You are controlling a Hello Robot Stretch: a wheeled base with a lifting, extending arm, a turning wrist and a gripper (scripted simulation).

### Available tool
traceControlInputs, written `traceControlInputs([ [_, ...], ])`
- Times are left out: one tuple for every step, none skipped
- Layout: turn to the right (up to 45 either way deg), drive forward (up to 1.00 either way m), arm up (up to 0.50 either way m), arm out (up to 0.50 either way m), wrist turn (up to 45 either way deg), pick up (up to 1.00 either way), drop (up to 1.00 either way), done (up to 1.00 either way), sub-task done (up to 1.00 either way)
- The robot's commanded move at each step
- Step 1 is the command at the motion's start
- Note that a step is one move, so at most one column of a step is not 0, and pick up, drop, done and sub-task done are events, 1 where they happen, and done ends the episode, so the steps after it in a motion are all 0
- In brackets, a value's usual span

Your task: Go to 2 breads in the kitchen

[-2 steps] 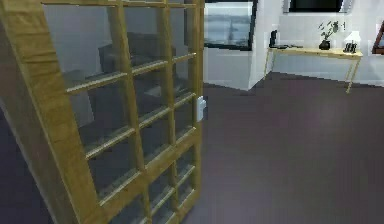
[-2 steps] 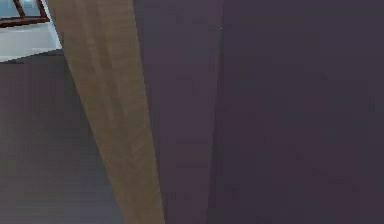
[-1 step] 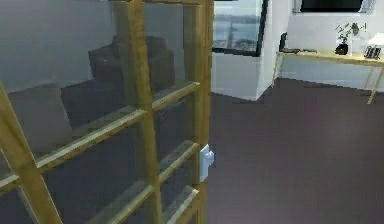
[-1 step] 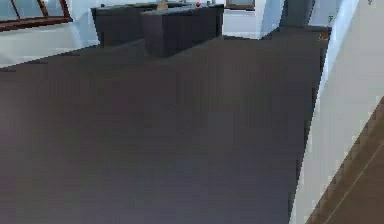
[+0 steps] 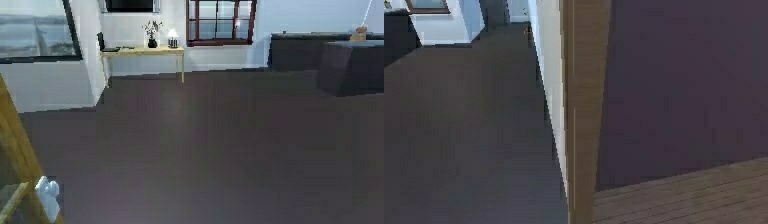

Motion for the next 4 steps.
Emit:
traceControlInputs([
  [45.0, 0.00, 0.00, 0.00, 0.0, 0.00, 0.00, 0.00, 0.00],
  [6.0, 0.00, 0.00, 0.00, 0.0, 0.00, 0.00, 0.00, 0.00],
  [0.0, 0.45, 0.00, 0.00, 0.0, 0.00, 0.00, 0.00, 0.00],
  [-9.0, 0.00, 0.00, 0.00, 0.0, 0.00, 0.00, 0.00, 0.00],
])
